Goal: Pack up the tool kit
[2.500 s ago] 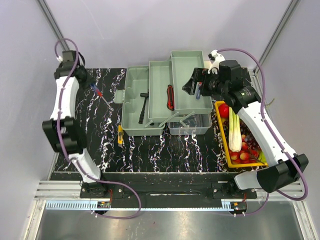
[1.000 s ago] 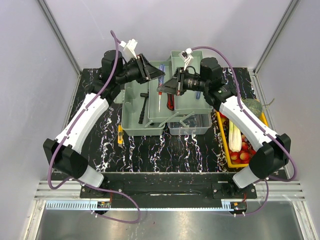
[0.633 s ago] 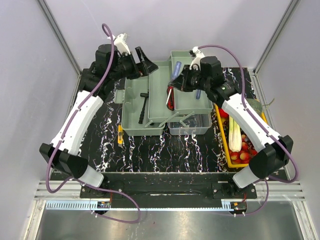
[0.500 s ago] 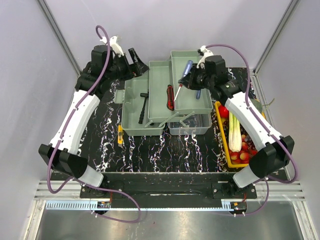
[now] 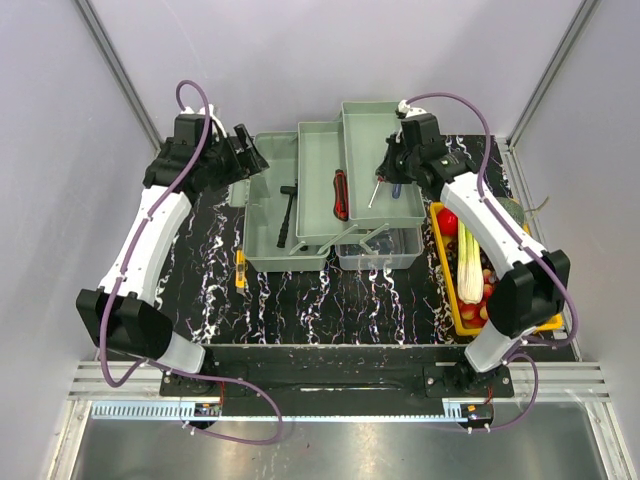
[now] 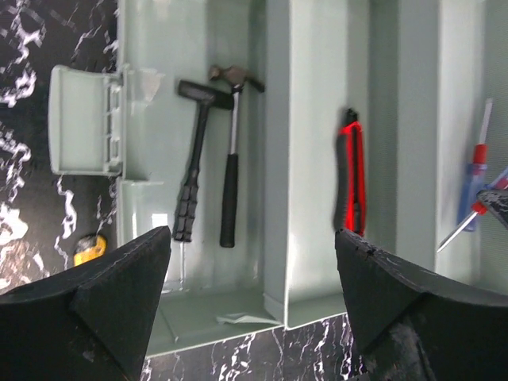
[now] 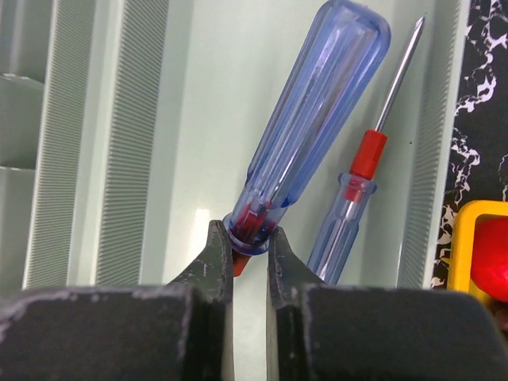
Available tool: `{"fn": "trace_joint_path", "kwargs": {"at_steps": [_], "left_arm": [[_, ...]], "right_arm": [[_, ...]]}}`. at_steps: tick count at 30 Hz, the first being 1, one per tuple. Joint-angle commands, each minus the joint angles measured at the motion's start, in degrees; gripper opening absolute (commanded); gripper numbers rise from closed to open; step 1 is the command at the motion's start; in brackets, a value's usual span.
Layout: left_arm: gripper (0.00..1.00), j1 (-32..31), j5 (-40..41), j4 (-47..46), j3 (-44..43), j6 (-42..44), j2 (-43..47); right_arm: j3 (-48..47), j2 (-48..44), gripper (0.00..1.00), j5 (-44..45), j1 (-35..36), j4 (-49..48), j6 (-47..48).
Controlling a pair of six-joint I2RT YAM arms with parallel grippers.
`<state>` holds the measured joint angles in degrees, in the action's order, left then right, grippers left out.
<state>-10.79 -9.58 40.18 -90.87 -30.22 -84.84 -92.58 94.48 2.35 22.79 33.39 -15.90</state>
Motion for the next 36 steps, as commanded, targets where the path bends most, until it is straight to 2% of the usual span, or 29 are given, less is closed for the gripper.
{"fn": "trace_joint_path", "kwargs": {"at_steps": [1,2,7,10,14,19,25,31,34,36], "left_arm": [[0.87,1.5,3.9,1.3,2.4,-0.5,2.0],[0.87,1.6,3.8,1.6,3.1,-0.8,2.0],[0.87,3.0,2.8,1.6,5.2,-1.8,2.0],[0.87,3.6,3.4,1.7,6.5,-2.3,2.3],[0.87,5.2,5.5,2.8,9.4,-3.3,2.6],[0.87,6.6,6.4,2.6,14.3,-4.4,3.9],[0.87,7.7,13.1,2.7,21.5,-6.8,5.6],[0.86,9.6,13.1,-0.2,31.4,-9.8,5.2],[0.81,9.6,13.1,-1.3,34.2,-9.0,3.8],[0.72,9.5,11.3,-2.6,36.5,-7.3,3.4]], "right_arm": [[-4.0,2.5,0.00,-1.2,0.3,0.8,1.5],[-4.8,3.6,0.00,-1.3,0.3,1.4,1.3],[-8.9,6.9,0.18,0.6,0.3,5.6,0.2],[-9.6,6.7,0.35,1.2,0.3,5.6,-0.4],[-10.2,5.8,0.48,1.7,0.3,5.9,-0.9],[-10.7,3.7,0.55,2.2,0.3,6.0,-1.7],[-10.2,-0.5,0.58,6.0,0.2,5.4,-3.2],[-7.2,-3.8,0.64,5.0,0.0,4.8,-5.5],[-6.1,-4.5,0.64,1.8,-0.2,5.0,-7.2],[-5.6,-4.8,0.64,-0.1,-0.3,5.0,-8.3]]}}
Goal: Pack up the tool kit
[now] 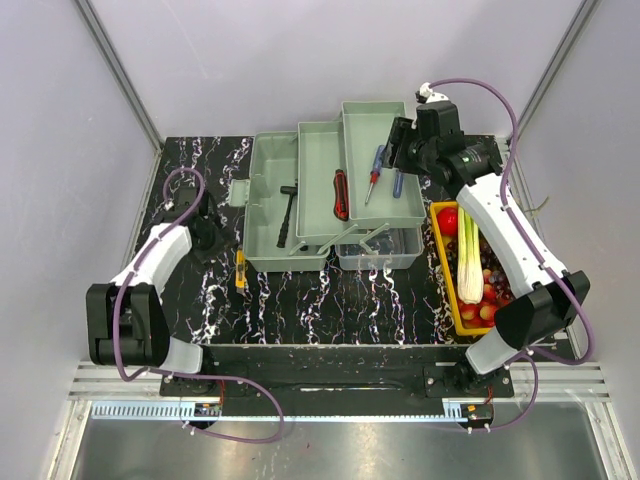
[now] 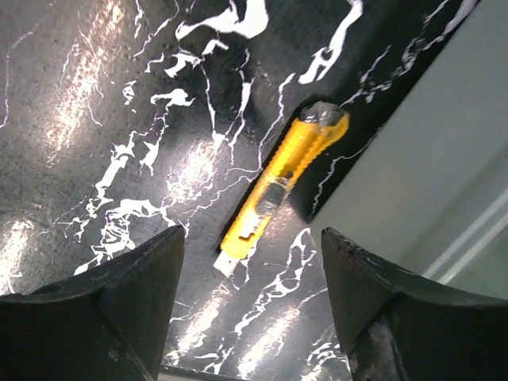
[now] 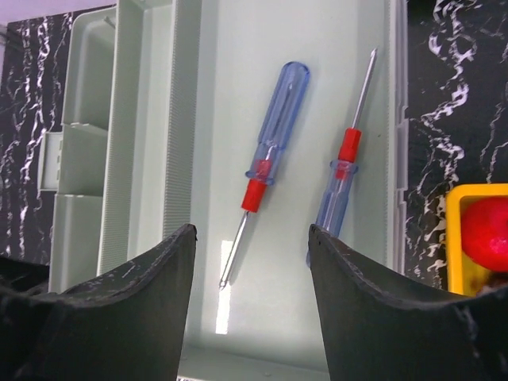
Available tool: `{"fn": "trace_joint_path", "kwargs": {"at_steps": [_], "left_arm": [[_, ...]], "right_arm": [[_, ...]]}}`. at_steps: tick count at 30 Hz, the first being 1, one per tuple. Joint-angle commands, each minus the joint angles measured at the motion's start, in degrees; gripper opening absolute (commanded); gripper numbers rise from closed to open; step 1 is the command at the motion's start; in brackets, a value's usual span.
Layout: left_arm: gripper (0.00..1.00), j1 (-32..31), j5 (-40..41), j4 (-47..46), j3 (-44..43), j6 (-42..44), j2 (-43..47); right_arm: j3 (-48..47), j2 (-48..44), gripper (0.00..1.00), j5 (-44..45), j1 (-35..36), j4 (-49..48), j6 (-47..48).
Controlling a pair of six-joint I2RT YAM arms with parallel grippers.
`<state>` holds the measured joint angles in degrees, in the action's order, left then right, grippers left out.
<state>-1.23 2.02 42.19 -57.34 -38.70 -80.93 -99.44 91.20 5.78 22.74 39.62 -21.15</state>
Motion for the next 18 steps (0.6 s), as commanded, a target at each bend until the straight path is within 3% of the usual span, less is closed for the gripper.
{"fn": "trace_joint_path", "kwargs": {"at_steps": [1,11,18], "left_arm": [[0.70,-0.2,-1.1,-5.5,4.4,1.8,-0.4],[0.72,-8.6,5.0,-14.1,13.1,2.6,0.9],[0.70,-9.4,9.0,-16.5,14.4,1.1,-1.9]], "right_arm": [[1.5,-1.7,0.64,-4.3,-0.2,-1.2,-3.4],[0.4,-0.9,0.66,-8.7,-0.6,-1.1,-4.0],[0.7,-0.7,0.66,-9.6,-1.3,-0.7,-4.8]]}}
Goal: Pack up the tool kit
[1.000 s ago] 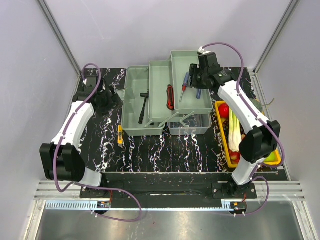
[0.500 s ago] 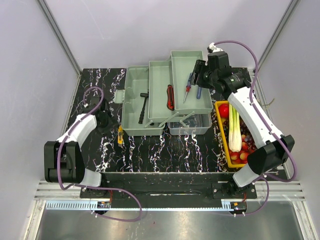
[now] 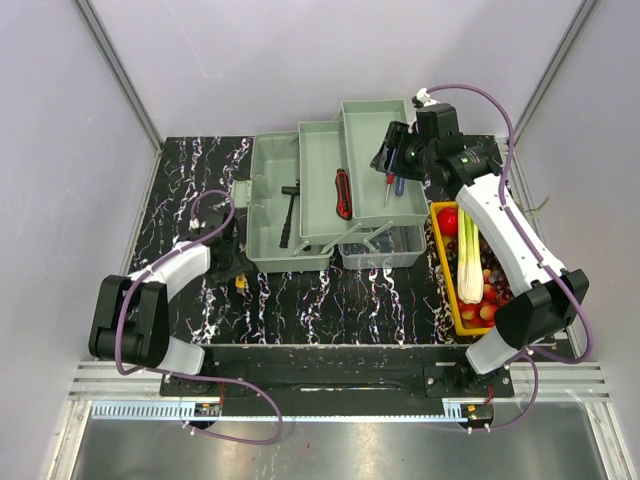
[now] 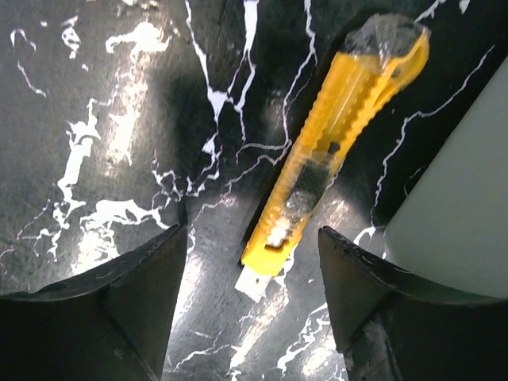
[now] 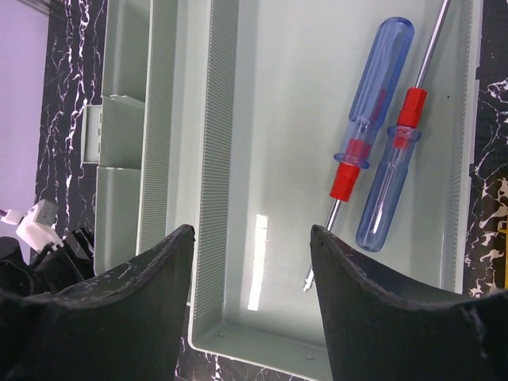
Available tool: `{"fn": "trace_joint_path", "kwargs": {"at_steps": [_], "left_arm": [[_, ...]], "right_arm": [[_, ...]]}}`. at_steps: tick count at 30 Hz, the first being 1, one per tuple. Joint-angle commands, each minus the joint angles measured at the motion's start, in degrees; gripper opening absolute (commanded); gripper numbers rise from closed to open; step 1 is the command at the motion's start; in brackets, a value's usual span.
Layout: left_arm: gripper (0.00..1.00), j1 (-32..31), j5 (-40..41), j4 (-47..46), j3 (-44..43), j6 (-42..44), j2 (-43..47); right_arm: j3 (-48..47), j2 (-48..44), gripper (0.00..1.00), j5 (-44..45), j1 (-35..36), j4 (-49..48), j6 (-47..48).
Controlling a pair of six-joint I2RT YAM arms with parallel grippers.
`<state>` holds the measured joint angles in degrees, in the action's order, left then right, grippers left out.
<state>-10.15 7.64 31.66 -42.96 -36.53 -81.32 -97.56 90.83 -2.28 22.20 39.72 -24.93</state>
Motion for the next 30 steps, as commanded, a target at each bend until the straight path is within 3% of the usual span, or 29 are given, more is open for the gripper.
{"fn": "trace_joint_path", "kwargs": {"at_steps": [1,7,10,17,19,25,30], "left_arm": [[0.68,-0.5,3.3,-5.9,0.0,-1.3,-2.3],[0.49,-0.4,6.4,-2.0,-1.7,-3.6,-5.9],[0.45,-0.3,9.0,0.0,-1.8,-5.8,-5.2],[0.31,1.9,6.1,-1.2,-0.5,-7.3,-2.6],[0.32,2.9,5.9,-1.1,-0.7,-7.1,-2.4],[0.62,5.8,5.9,-1.1,-2.5,-6.0,-2.0],[0.60,6.5,4.1,-1.2,-5.5,-4.4,-5.0]], "right_arm": [[-1.0,-0.3,0.66,-1.7,-0.8,-0.8,-1.0],[0.0,-1.2,0.66,-1.2,-1.3,-0.9,-1.2],[0.6,-1.5,0.66,-1.2,-1.5,-0.9,-1.4],[1.7,-2.0,0.66,-1.1,-1.8,-0.8,-2.1],[1.8,-2.1,0.66,-1.1,-1.8,-0.9,-2.1],[2.5,-2.5,0.66,-1.1,-2.0,-1.1,-2.3],[3.3,-3.1,0.66,-1.1,-2.1,-1.1,-2.5]]}}
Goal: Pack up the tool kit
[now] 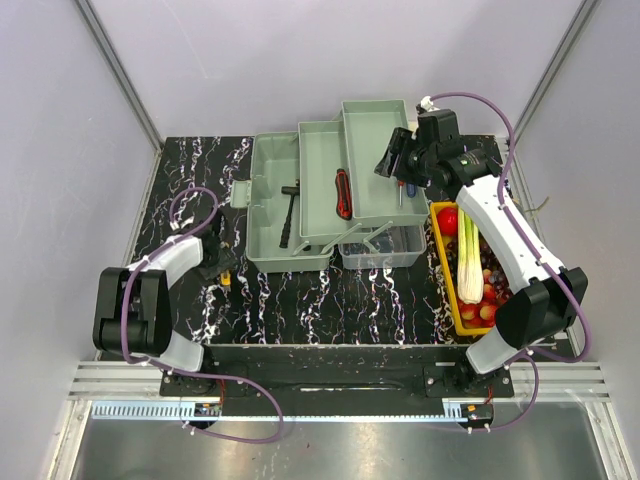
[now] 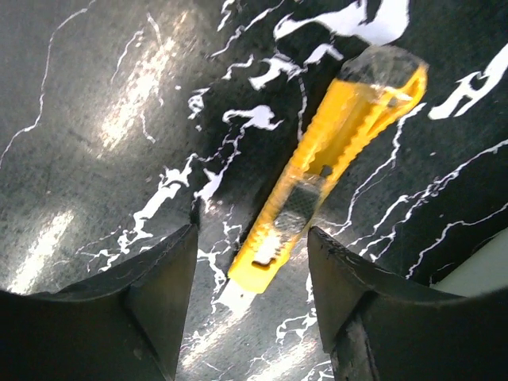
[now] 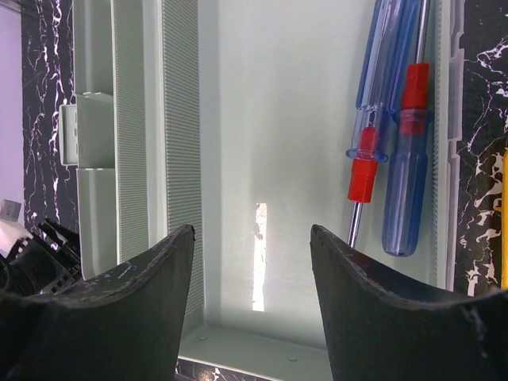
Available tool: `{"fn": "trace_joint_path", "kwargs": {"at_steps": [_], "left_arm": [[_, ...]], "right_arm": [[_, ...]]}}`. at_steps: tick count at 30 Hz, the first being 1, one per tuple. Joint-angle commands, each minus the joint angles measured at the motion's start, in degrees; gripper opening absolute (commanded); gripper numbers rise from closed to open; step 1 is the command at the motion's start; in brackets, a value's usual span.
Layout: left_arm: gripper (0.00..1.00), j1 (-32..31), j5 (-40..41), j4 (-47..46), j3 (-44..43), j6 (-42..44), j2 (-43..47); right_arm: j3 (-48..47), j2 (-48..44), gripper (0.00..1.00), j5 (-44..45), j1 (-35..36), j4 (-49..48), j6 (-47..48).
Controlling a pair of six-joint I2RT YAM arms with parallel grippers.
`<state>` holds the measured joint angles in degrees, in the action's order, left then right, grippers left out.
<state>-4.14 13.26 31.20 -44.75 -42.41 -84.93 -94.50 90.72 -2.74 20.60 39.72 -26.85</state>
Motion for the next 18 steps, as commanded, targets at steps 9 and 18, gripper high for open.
{"fn": "trace_joint_path", "kwargs": {"at_steps": [9,18], "left_arm": [[0.54,0.6,-5.0,2.3,-10.1,6.3,-8.4],[0.10,1.1,-5.9,5.2,-11.8,7.0,-9.5]], "right_arm": [[2.0,-4.4,0.66,-0.7,-0.8,-2.3,-0.9],[2.5,-5.0,0.66,-3.2,-0.9,-3.2,0.0]]}}
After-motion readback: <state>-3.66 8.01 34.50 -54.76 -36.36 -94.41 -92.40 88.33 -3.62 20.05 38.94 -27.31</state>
